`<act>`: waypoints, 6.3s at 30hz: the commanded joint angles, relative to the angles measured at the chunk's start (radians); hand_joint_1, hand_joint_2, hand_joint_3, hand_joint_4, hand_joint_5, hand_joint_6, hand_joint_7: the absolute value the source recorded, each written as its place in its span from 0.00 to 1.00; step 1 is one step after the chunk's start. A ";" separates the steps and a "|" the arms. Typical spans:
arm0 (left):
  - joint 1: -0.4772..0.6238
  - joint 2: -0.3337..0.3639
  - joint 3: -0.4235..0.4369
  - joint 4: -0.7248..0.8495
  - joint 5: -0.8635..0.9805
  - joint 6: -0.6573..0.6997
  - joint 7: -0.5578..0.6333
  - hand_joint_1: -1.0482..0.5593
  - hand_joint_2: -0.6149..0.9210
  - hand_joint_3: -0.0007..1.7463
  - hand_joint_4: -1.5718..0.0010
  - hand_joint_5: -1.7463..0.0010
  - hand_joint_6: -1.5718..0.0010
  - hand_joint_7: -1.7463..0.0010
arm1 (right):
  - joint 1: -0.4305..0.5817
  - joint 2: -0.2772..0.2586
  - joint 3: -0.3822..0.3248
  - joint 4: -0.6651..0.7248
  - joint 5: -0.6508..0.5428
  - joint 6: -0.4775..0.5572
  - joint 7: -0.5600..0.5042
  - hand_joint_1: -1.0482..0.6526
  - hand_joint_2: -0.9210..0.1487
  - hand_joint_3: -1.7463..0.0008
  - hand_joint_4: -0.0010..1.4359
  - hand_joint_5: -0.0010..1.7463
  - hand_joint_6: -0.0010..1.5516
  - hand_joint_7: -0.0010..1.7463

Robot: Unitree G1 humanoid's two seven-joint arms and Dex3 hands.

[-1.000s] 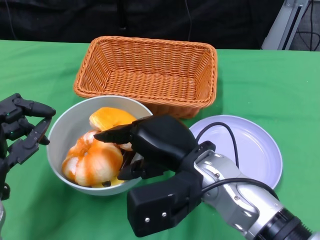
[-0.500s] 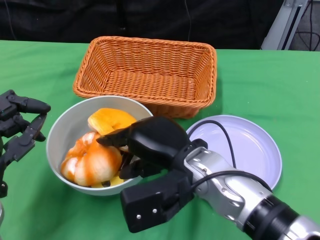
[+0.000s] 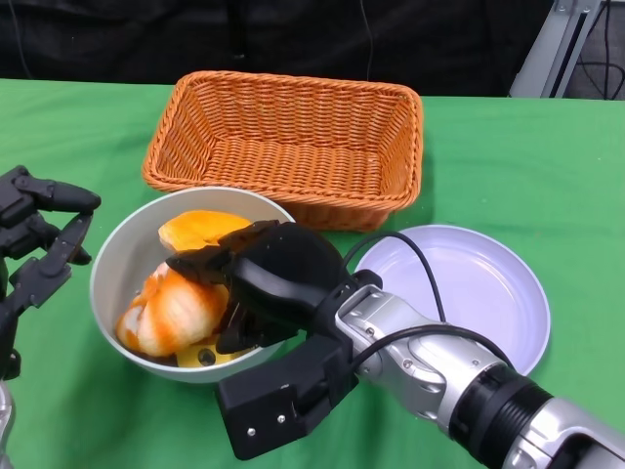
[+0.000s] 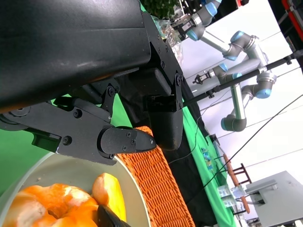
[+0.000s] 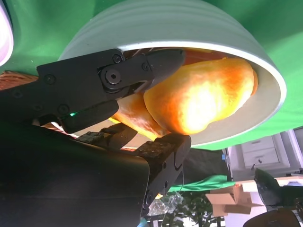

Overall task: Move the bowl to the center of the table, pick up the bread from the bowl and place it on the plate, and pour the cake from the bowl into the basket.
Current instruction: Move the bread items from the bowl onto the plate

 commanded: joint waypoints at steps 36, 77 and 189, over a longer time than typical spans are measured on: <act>-0.002 -0.003 0.001 0.000 0.021 -0.089 0.035 0.47 1.00 0.17 0.50 0.10 0.47 0.39 | -0.052 0.122 0.072 0.228 -0.053 0.097 -0.235 0.29 0.00 0.99 0.56 0.04 0.36 0.03; -0.011 0.009 0.000 0.033 0.036 -0.126 0.042 0.48 1.00 0.18 0.49 0.10 0.46 0.40 | -0.089 0.092 0.020 0.307 0.021 -0.093 -0.390 0.39 0.00 0.92 0.56 0.47 0.71 0.02; -0.032 0.027 -0.008 0.145 0.057 -0.195 0.062 0.50 1.00 0.18 0.48 0.12 0.48 0.36 | 0.233 0.123 -0.487 -0.266 0.659 -0.061 0.141 0.46 0.00 0.96 0.49 0.93 0.52 0.50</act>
